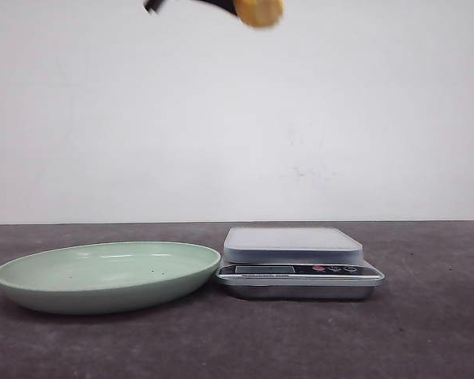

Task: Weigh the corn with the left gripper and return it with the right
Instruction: 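Lift the corn with the left gripper and carry it over the scale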

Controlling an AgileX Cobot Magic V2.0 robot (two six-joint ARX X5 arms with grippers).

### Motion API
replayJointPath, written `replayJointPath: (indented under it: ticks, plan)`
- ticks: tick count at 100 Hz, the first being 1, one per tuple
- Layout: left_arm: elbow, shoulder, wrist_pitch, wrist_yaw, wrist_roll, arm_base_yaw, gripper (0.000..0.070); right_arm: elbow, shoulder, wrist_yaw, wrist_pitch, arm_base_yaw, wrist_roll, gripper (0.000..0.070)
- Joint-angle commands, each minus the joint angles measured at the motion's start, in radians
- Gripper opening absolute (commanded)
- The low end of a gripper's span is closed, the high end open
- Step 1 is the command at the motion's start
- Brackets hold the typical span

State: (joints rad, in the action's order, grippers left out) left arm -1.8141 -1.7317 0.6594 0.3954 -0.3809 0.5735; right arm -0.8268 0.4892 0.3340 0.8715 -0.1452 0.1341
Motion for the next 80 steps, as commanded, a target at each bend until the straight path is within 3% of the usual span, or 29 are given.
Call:
replayJointPath:
  ticks: [1, 39, 80]
  plan:
    - [-0.032, -0.076, 0.031, 0.002, -0.003, 0.015, 0.0011, -0.01, 0.003, -0.004, -0.011, -0.004, -0.011, 0.0593]
    - [-0.04, -0.319, 0.168, -0.007, -0.003, 0.05, 0.0011, -0.01, 0.003, -0.059, -0.009, -0.004, -0.006, 0.0593]
    - [-0.04, -0.414, 0.195, -0.025, -0.002, 0.081, 0.0011, -0.01, 0.003, -0.059, 0.049, -0.004, 0.023, 0.0593]
